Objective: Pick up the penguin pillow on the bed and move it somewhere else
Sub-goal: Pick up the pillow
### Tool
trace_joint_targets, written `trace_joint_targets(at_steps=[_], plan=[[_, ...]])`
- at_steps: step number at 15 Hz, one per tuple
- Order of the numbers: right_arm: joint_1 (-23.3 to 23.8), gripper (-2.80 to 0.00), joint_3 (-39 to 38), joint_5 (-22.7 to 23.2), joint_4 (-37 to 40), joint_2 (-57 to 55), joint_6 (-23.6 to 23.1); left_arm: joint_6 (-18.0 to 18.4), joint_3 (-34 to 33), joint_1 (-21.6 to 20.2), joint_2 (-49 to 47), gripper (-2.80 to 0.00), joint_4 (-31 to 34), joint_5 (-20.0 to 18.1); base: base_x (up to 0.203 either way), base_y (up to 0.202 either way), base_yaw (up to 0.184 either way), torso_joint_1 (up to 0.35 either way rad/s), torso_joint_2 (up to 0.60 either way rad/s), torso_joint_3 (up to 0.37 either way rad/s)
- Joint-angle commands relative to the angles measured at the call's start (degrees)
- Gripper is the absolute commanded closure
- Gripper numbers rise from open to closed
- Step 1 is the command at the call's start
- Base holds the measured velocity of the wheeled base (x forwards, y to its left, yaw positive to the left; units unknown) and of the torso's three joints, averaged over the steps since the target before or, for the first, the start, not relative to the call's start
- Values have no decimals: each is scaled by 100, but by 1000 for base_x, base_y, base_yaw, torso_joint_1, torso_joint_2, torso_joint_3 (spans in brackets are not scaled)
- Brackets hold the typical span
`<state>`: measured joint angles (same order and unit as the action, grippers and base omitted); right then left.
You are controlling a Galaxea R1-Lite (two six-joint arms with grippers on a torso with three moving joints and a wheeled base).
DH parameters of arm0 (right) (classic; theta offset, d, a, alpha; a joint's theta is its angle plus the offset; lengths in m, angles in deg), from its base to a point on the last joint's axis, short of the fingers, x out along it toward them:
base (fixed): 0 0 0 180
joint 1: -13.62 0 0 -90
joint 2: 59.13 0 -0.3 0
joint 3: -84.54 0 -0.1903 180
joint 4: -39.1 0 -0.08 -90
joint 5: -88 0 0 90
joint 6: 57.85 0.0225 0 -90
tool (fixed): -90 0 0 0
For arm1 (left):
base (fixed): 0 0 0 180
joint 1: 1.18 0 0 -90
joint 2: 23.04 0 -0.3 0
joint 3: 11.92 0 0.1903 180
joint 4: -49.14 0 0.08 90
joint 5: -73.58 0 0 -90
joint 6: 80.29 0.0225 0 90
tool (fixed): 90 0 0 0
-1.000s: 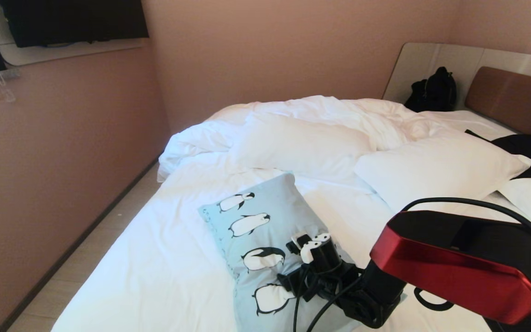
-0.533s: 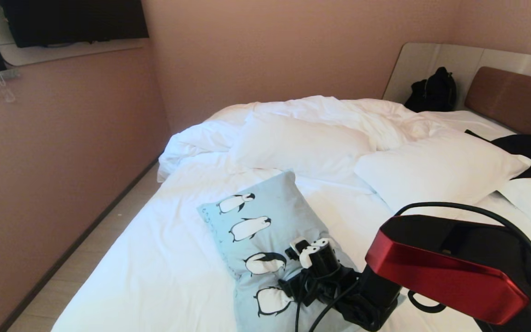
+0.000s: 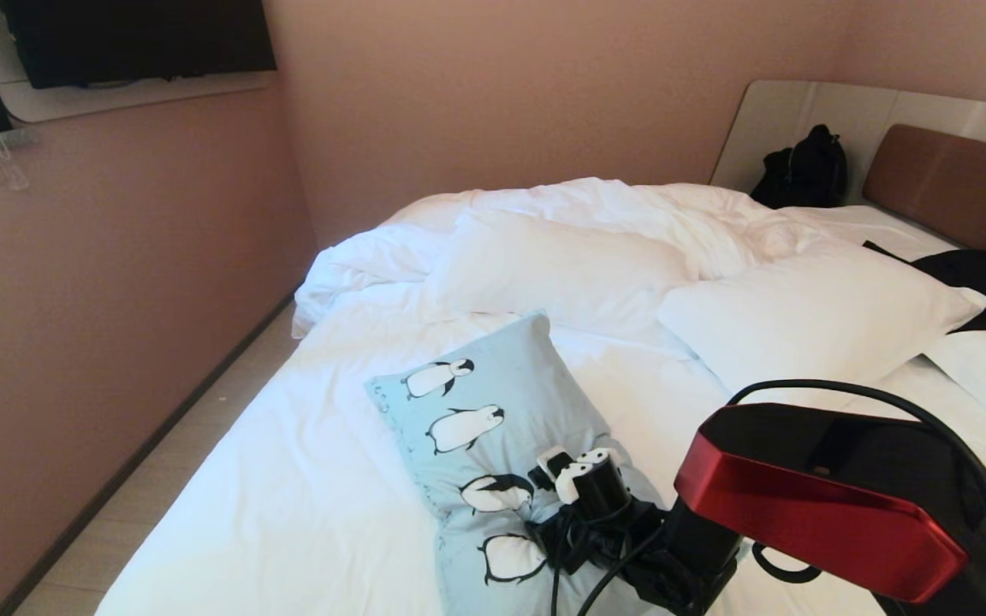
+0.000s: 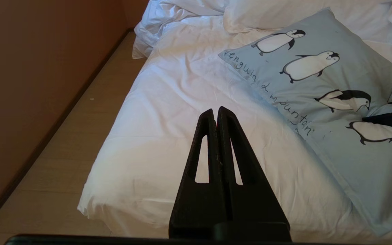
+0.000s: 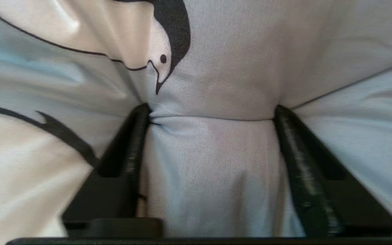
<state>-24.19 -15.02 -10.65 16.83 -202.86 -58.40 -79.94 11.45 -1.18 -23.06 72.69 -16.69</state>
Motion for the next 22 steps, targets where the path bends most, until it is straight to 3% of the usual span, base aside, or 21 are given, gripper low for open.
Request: trace_joint_targets(at_steps=[1, 14, 22], plan=[[2, 0, 5, -6, -42, -23, 11, 0, 0, 0, 2, 0, -1, 0, 0, 0, 0, 0, 0, 0], [2, 0, -30, -6, -51, 571, 348, 0, 0, 0, 2, 0, -1, 0, 0, 0, 0, 0, 0, 0], [86, 0, -232, -5, -25, 1971, 589, 0, 0, 0, 2, 0, -1, 0, 0, 0, 0, 0, 0, 0]])
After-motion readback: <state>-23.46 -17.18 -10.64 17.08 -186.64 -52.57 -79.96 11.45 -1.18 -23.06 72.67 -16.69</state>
